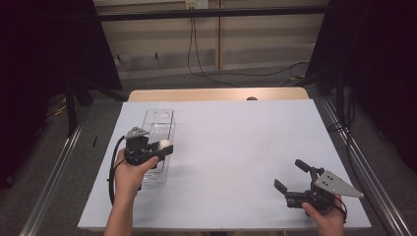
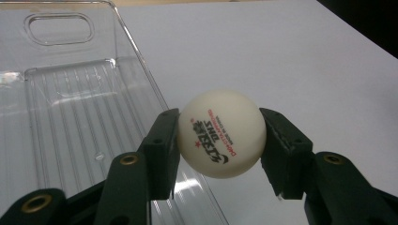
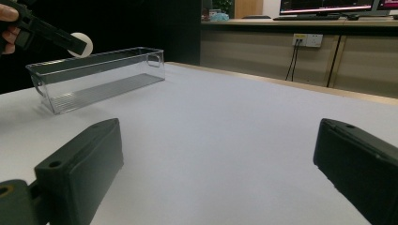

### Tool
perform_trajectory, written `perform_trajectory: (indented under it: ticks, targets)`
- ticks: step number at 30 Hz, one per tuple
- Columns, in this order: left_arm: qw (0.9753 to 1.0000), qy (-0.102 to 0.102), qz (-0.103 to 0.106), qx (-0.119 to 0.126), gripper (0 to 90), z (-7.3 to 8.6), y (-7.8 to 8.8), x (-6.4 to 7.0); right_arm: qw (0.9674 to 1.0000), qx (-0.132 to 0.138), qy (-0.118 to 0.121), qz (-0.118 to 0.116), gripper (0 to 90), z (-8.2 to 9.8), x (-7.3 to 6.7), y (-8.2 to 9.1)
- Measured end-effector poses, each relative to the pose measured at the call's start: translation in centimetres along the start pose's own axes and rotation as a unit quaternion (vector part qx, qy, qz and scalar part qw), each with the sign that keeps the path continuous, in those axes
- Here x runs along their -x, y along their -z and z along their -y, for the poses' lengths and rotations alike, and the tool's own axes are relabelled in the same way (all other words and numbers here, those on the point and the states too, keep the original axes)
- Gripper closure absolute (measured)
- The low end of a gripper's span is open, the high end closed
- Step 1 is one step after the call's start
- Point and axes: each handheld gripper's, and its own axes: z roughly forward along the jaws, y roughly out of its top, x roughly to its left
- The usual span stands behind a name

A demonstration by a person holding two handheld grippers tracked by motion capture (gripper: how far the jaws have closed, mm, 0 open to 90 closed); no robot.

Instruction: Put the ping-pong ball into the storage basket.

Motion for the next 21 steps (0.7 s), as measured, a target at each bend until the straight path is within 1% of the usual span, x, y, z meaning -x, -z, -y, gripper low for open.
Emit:
perform_trajectory:
  ticks: [2,3,6,8,9,10,12,14,17,19,21]
  targets:
    - [1.0,-0.002,0.001,-0.002,51.1,0.0,0.04,-0.08,1.0,-0.002,0.004,-0.003,1.4,0.03,0.06,0.03]
    - [1.0,-0.002,0.002,-0.002,51.1,0.01,0.03,-0.09,1.0,0.0,0.0,0.0,1.4,0.0,0.0,0.0]
    - [1.0,-0.003,0.001,-0.004,51.1,0.0,0.06,-0.19,1.0,0.0,0.0,-0.001,1.4,0.0,-0.01,-0.01]
    - [1.0,0.002,0.001,-0.001,51.1,0.02,0.07,-0.2,1.0,-0.001,0.0,-0.004,1.4,0.02,0.0,-0.01]
    - [1.0,-0.001,0.003,-0.003,51.1,0.01,0.15,-0.35,1.0,-0.002,0.0,-0.003,1.4,0.02,0.0,-0.02]
    - [1.0,0.003,0.001,0.0,51.1,0.03,0.13,-0.32,1.0,-0.002,0.0,-0.003,1.4,0.02,0.0,-0.02]
    - [1.0,-0.003,-0.003,-0.003,51.1,0.02,0.28,-0.5,1.0,-0.002,0.0,-0.003,1.4,0.01,-0.01,-0.02]
    - [1.0,0.004,0.0,0.0,51.1,0.05,0.31,-0.55,1.0,-0.003,0.0,-0.006,1.4,0.01,0.0,-0.02]
    - [1.0,0.0,-0.002,-0.002,51.1,0.06,0.43,-0.73,1.0,-0.002,-0.003,-0.004,1.4,0.0,-0.05,-0.07]
    - [1.0,0.004,-0.003,0.0,51.1,0.06,0.48,-0.74,1.0,-0.002,-0.003,-0.004,1.4,0.0,-0.05,-0.08]
    - [1.0,0.007,-0.006,0.003,51.1,0.08,0.5,-0.76,1.0,-0.003,0.002,-0.006,1.3,0.03,-0.01,-0.09]
